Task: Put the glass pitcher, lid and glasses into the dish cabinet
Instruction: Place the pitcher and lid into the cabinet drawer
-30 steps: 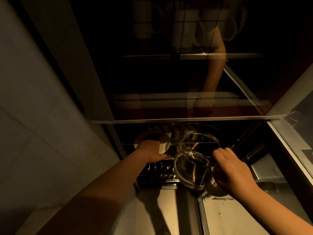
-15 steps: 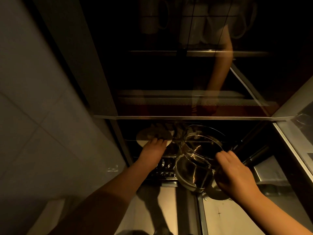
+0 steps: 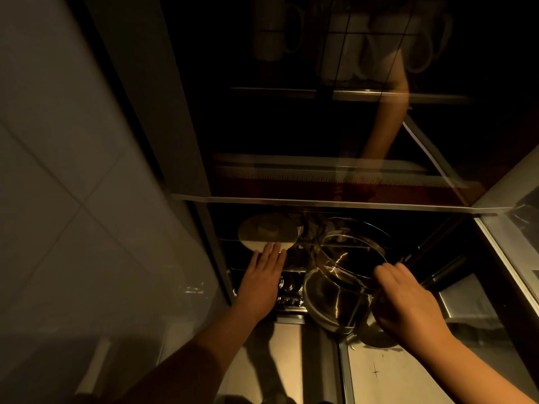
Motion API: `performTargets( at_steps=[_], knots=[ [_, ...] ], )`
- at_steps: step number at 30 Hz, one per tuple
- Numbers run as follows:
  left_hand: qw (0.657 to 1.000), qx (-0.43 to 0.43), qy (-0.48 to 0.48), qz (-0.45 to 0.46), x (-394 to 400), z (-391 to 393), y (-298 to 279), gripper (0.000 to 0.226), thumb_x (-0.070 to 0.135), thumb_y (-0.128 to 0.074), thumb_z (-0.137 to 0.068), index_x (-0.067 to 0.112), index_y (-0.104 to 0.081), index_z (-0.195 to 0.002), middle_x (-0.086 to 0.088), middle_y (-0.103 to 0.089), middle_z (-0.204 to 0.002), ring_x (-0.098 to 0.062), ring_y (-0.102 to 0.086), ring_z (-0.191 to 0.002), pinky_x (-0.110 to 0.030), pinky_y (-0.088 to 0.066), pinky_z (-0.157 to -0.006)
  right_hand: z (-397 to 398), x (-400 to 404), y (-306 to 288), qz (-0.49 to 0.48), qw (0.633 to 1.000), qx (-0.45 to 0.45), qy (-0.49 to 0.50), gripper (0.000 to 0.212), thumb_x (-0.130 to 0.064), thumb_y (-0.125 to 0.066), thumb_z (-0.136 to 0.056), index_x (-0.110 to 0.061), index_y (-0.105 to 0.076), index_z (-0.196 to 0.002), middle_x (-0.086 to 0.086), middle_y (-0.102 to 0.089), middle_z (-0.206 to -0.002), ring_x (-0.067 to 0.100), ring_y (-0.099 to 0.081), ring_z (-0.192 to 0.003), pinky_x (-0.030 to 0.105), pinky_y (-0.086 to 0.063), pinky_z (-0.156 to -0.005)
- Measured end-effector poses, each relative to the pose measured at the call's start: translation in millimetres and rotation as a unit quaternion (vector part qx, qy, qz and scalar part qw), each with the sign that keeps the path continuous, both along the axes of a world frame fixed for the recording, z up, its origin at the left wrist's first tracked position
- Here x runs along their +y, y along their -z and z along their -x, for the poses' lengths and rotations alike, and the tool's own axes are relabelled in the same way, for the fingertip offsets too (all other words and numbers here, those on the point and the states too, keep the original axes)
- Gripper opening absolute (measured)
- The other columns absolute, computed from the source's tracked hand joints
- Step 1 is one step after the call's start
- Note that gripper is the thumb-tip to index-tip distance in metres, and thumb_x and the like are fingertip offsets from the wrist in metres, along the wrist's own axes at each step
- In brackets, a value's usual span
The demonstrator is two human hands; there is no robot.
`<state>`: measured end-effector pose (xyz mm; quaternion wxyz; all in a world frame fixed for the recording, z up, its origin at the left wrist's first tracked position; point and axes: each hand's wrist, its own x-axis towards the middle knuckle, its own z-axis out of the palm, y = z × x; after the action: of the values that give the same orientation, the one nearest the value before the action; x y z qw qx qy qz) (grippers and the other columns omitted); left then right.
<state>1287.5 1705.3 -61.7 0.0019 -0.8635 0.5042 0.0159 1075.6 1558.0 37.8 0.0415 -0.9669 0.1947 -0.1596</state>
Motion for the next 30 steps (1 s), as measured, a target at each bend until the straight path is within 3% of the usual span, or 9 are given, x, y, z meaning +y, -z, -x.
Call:
performTargets(
  at_steps=[8,20,30],
  knots=[
    [0.999,-0.009,-0.035,-0.033,-0.3,0.4,-0.3,0.08,0.026,-0.039,-0.097,0.008,0.026,-0.139,-0.011,0.031,-0.148,-0.027,0.026,-0.138,-0.043,0.015,-0.109,-3.7,4.3,2.6,0.009,1.0,-0.013,-0.004,0.058,0.001,-0.083,-0.04,-0.016,-0.052,-0.086,0.002,-0.055,-0.08,0.018,-0.05,-0.067,0.014,-0.032,-0.038],
    [0.988,-0.043,-0.068,-0.131,-7.3,-7.8,-6.3,0.085,0.032,-0.045,-0.096,0.002,0.018,-0.145,-0.019,0.015,-0.155,-0.034,0.013,-0.143,-0.049,0.006,-0.114,-2.2,15.4,0.4,0.009,1.0,-0.022,-0.007,0.065,0.0,-0.084,-0.04,-0.019,-0.046,-0.089,0.002,-0.057,-0.081,0.019,-0.052,-0.067,0.018,-0.038,-0.036],
    [0.984,-0.031,-0.079,-0.158,-17.9,-6.2,1.8,0.087,0.039,-0.042,-0.096,0.001,0.02,-0.144,-0.022,0.022,-0.153,-0.036,0.018,-0.141,-0.049,0.005,-0.115,-0.9,22.6,0.0,0.005,1.0,-0.006,0.003,0.064,-0.004,-0.085,-0.039,-0.019,-0.049,-0.089,-0.001,-0.056,-0.081,0.016,-0.051,-0.068,0.009,-0.027,-0.041]
  ],
)
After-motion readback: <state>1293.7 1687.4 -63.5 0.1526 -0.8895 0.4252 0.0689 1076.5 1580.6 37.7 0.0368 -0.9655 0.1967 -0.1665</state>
